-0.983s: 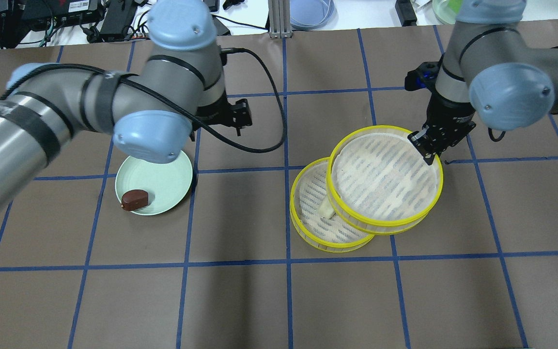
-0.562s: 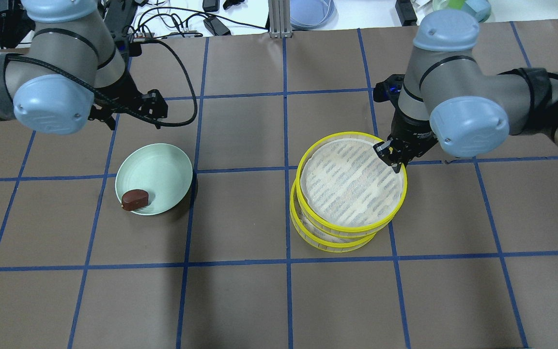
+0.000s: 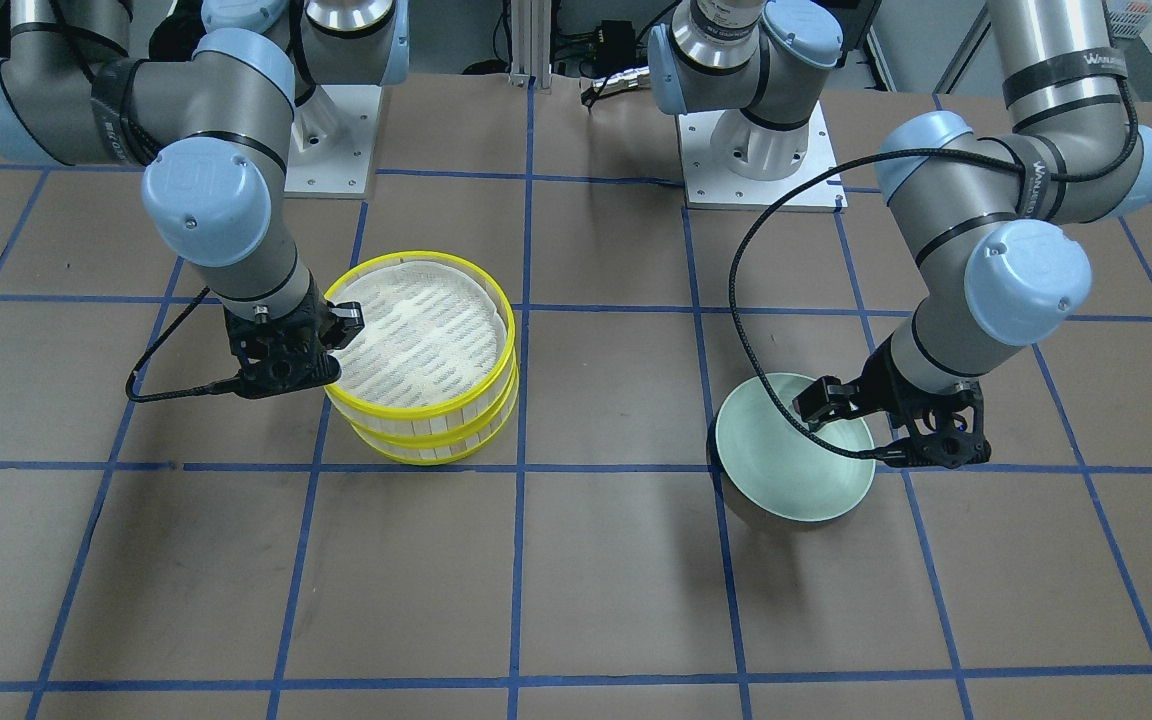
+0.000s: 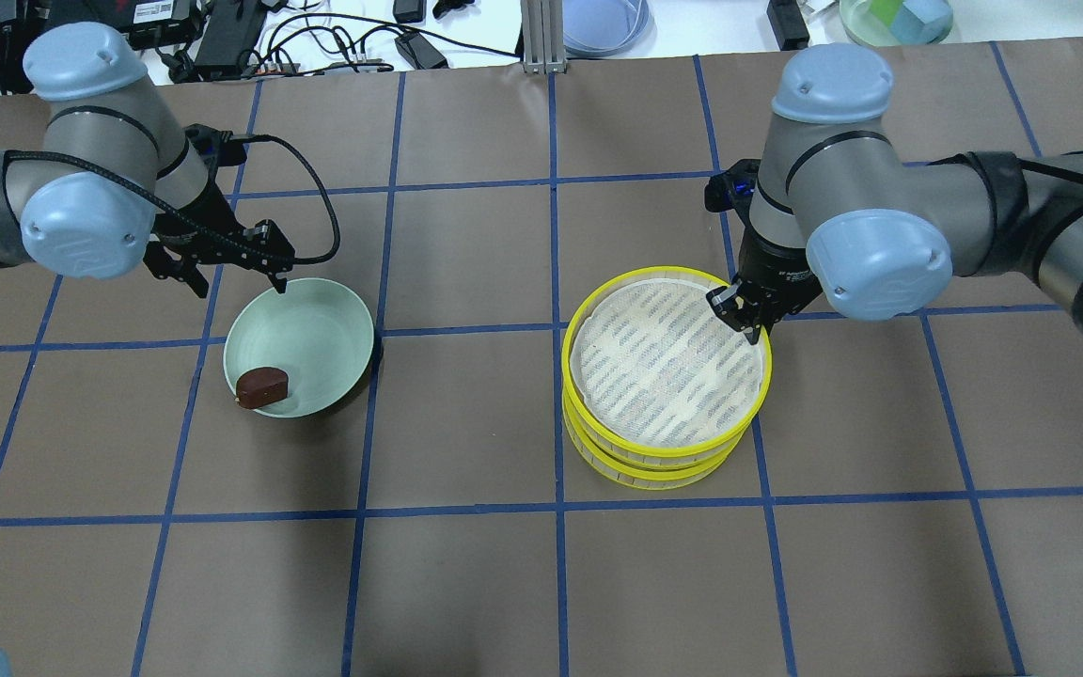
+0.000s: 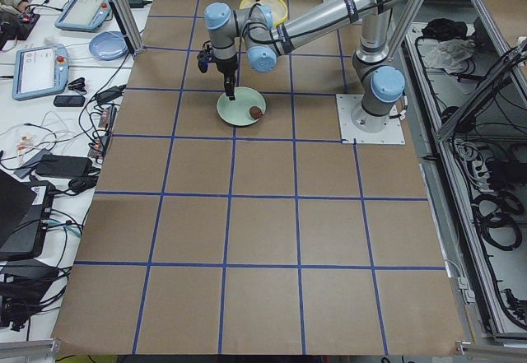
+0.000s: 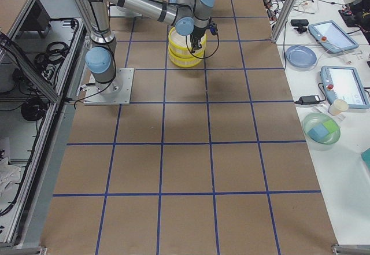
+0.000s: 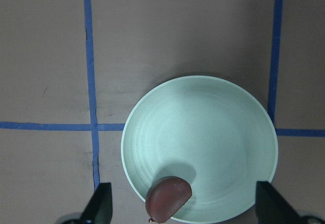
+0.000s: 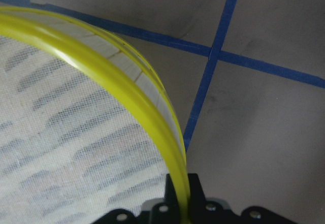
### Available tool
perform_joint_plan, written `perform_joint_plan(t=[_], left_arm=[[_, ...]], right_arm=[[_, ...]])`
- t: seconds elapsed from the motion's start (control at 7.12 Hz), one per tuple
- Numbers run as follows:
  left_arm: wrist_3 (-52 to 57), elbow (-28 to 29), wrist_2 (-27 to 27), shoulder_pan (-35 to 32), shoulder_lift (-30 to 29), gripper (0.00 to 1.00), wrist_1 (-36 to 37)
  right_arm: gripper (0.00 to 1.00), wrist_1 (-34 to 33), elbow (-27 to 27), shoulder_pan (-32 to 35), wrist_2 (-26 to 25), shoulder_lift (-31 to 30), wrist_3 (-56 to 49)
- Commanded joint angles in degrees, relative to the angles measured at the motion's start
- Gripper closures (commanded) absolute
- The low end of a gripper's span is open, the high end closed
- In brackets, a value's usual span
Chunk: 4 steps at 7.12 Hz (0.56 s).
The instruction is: Stack buns with steamer
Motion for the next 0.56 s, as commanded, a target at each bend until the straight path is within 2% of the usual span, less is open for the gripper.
perform_joint_plan(t=[0.0, 0.14, 0.28, 0.42], left_arm=[[-0.18, -3.62, -2.90, 0.66, -1.99, 0.02, 0.13], [-0.53, -5.02, -1.50, 0.66, -3.04, 0.02, 0.04], [-2.71, -5.30, 2.25, 0.66, -3.49, 0.01, 0.04], [-3.34, -5.65, 3.16, 0.66, -3.93, 0.01, -0.39]], right_arm=[[1.00, -0.29, 0.26, 0.02, -0.11, 1.32, -0.07], [1.00, -1.16, 0.17, 0.11, 0.07, 1.33, -0.07], [1.00, -1.35, 0.17, 0.02, 0.07, 1.33, -0.07], [1.00, -1.35, 0.26, 0.02, 0.07, 1.42, -0.07]])
